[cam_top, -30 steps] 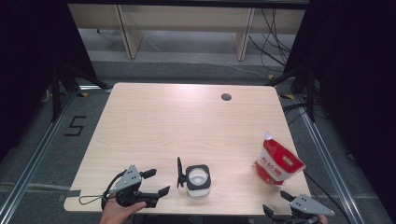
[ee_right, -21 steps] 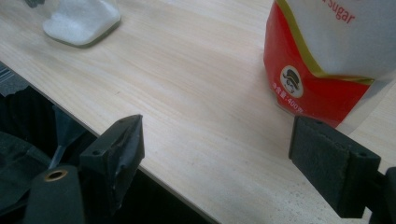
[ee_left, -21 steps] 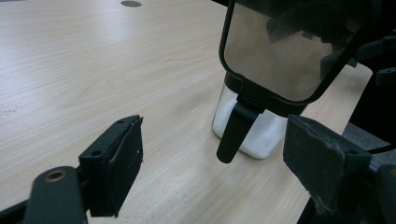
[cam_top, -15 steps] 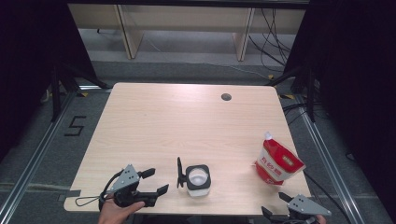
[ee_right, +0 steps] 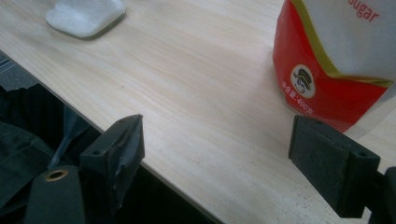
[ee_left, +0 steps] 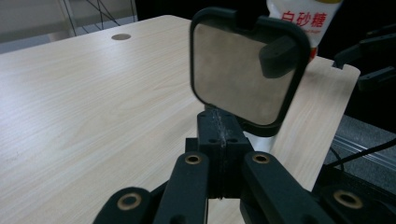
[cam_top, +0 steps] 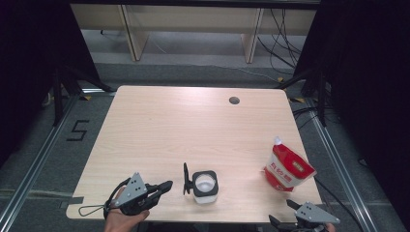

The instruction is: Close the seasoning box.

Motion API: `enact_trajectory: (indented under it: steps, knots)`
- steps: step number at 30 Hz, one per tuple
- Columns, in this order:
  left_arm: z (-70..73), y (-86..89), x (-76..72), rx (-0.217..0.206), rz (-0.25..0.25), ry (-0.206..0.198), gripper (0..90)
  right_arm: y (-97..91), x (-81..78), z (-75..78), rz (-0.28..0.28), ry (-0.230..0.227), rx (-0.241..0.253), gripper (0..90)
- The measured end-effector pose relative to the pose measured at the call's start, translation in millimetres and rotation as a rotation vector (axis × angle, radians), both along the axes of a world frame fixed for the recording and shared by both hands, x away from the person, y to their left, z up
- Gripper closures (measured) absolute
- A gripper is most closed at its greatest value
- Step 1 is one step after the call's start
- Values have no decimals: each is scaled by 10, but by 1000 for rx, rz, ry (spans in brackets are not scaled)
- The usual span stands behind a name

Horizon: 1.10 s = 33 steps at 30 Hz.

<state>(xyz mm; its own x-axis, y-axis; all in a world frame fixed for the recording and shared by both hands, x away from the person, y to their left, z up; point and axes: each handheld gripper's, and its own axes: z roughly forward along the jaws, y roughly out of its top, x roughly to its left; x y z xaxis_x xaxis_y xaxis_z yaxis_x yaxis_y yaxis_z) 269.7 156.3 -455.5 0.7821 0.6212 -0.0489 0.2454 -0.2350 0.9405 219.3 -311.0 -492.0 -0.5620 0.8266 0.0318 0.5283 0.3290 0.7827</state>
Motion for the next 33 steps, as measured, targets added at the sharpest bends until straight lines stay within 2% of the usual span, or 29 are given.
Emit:
enact_trajectory:
  steps: [1,3,4,5,6,7,8,11,13,15,16,17,18,20,22,23,24,30,31,32,33]
  knots:
    - [14,-16,-6,-10,-1,-3,893,-8,16,-2,21,0,1,192]
    - [45,-35,1,-19,-12,-15,893,-5,15,-6,19,0,-2,192]
    - [67,-42,-2,-8,-8,-10,893,-12,26,-12,27,-23,-16,193]
    - [80,-48,9,-2,-12,-14,893,-11,21,-12,25,-5,-10,193]
    - [84,-69,23,-18,-13,-12,893,-13,23,-16,25,1,-3,193]
    - [97,-71,25,-2,-10,-12,893,-23,31,-16,27,-24,-16,193]
    - [103,-82,39,1,-12,-13,893,-15,21,-15,20,-6,-7,193]
    - [114,-97,70,-4,-16,-12,893,-8,18,-13,24,-4,-10,194]
    - [149,-86,86,17,-7,-20,893,-5,17,-8,26,-15,-19,194]
    - [169,-104,106,6,-10,-23,893,18,-6,-4,5,11,4,194]
    - [176,-117,111,10,-13,-23,893,15,-3,-3,6,5,1,194]
    - [174,-143,119,5,-24,-21,893,14,-3,-2,5,7,2,194]
    - [175,-163,123,18,-31,-24,893,-2,20,-14,11,-14,-21,194]
    - [165,-210,132,23,-39,-13,893,-3,16,-6,26,-4,-7,194]
    - [151,-248,154,31,-51,-12,892,-3,25,-15,25,-20,-22,195]
    - [141,-271,158,25,-50,-7,893,-2,16,-6,31,-6,-7,195]
    - [143,-277,164,43,-56,-13,892,-2,15,-5,32,-6,-7,195]
    - [156,-295,183,44,-54,-14,892,-4,19,-8,34,-17,-17,195]
    - [164,-297,199,54,-68,-30,892,9,3,-7,17,2,-3,195]
    - [169,-305,192,54,-60,-17,892,17,-6,-4,9,14,4,195]
    - [172,-311,195,50,-64,-15,892,13,-1,-4,14,2,-3,195]
